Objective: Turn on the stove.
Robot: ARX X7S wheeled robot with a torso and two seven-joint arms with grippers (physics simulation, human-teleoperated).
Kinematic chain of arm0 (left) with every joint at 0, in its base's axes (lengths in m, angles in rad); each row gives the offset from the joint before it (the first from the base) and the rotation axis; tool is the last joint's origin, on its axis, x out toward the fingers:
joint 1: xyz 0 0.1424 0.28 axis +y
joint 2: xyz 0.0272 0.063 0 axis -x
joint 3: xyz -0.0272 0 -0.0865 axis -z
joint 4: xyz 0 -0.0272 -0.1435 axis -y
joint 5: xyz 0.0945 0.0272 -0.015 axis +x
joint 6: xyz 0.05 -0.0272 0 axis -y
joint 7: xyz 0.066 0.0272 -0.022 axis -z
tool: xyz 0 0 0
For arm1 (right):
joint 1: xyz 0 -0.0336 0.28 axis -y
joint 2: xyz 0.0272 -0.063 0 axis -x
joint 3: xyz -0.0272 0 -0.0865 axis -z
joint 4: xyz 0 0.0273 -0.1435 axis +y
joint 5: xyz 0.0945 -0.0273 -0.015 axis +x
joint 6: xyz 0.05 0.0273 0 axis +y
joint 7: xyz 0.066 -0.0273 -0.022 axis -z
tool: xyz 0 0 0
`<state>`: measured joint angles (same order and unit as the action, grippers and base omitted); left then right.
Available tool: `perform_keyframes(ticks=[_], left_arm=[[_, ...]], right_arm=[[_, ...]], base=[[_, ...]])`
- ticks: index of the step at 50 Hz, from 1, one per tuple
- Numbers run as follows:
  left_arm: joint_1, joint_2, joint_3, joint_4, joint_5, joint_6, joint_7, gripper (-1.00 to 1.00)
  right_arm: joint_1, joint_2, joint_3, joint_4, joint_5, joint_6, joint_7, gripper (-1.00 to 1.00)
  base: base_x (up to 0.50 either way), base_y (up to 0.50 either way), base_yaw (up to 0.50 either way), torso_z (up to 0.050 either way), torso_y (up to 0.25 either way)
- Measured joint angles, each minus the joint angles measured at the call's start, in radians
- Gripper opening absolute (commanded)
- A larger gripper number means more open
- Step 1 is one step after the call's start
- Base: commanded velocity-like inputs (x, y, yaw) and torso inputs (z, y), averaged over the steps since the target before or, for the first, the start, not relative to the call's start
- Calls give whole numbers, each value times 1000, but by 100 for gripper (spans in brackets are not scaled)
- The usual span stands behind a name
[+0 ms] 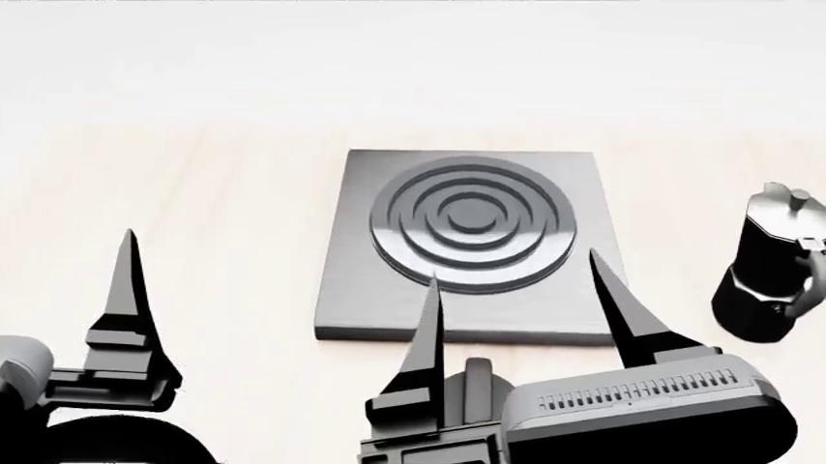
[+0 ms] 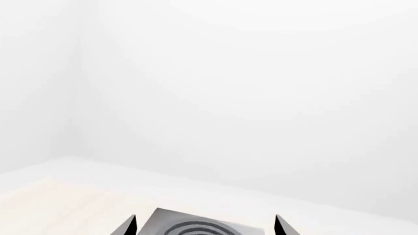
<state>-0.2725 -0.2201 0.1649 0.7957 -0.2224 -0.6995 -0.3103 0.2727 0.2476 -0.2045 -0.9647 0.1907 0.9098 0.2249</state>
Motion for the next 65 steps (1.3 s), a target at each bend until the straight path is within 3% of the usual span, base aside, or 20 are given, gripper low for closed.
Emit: perform_keyframes(ticks=[65], left_arm=[[-6, -25, 4, -6, -31, 10, -35, 100]], right_arm=[[-26, -21, 18, 247, 95, -12, -10, 100]], base=[[27, 0, 0, 0, 0]])
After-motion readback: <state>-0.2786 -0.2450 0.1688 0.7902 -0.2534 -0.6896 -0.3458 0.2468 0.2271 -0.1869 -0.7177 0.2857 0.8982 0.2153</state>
